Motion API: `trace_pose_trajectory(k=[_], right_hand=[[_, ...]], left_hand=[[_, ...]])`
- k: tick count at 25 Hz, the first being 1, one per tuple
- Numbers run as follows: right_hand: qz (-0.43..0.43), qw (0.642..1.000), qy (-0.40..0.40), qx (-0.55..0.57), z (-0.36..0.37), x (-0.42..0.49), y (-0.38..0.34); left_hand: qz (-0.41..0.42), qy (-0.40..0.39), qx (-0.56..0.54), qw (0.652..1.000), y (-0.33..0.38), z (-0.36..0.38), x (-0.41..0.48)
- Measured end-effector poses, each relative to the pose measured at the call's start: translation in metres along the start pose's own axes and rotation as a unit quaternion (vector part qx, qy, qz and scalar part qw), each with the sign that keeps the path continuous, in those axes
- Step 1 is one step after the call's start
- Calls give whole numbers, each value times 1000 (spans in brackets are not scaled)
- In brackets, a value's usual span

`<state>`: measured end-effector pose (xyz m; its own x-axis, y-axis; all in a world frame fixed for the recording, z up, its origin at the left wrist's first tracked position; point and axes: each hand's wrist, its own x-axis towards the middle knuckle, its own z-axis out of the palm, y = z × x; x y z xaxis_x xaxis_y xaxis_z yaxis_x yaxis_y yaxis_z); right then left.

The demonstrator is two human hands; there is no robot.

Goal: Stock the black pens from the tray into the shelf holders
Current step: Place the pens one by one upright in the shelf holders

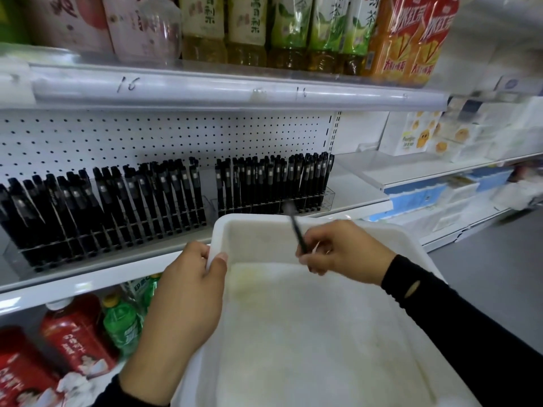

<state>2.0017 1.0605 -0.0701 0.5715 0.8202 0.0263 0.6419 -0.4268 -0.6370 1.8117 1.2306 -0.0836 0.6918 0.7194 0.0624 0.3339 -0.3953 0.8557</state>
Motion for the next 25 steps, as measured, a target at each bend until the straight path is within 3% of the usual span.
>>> trace_pose_trajectory(k=[3, 5, 11, 16, 21, 25], right_hand=[[13, 977, 113, 179, -24, 6, -2], [23, 961, 175, 212, -40, 16, 2], [60, 970, 197, 126, -50, 49, 30], [99, 951, 286, -56, -66, 88, 52], [136, 925, 334, -117, -79, 128, 82], [151, 926, 326, -113, -72, 145, 93]], left_hand=[[-2, -6, -3, 1000, -1, 1, 1], [-8, -8, -7, 1000, -2, 3, 3], [-13, -7, -3, 1000, -3, 6, 7], [-19, -12, -1, 1000, -4, 8, 8], [-21, -18, -3, 1000, -2, 10, 7], [-23, -16, -1, 1000, -3, 11, 9]])
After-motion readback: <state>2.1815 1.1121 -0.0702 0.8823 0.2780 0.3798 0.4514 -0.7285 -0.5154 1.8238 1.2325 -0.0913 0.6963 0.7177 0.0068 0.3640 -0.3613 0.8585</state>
